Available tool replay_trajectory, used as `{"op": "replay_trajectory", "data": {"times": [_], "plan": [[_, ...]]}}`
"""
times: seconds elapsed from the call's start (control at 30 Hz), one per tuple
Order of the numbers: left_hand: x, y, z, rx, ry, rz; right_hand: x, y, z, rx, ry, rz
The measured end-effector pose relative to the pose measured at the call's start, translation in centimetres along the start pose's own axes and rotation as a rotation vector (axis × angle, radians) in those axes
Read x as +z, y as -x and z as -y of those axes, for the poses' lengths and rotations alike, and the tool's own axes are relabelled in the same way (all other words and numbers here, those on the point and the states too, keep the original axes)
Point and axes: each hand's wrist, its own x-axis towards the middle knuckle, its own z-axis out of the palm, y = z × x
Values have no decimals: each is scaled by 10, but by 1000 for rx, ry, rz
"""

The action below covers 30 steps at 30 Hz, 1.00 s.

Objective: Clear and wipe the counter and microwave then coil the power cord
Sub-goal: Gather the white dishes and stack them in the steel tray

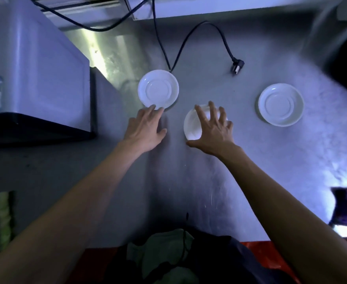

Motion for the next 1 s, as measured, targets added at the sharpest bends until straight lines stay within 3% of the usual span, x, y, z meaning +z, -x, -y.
{"op": "replay_trajectory", "data": {"times": [0.5,1.0], "plan": [[-10,-132,14,19,-72,32,-21,-80,6,-56,45,-35],[-12,-102,14,-30,-68,72,-24,-66,-1,-28,33,19]]}}
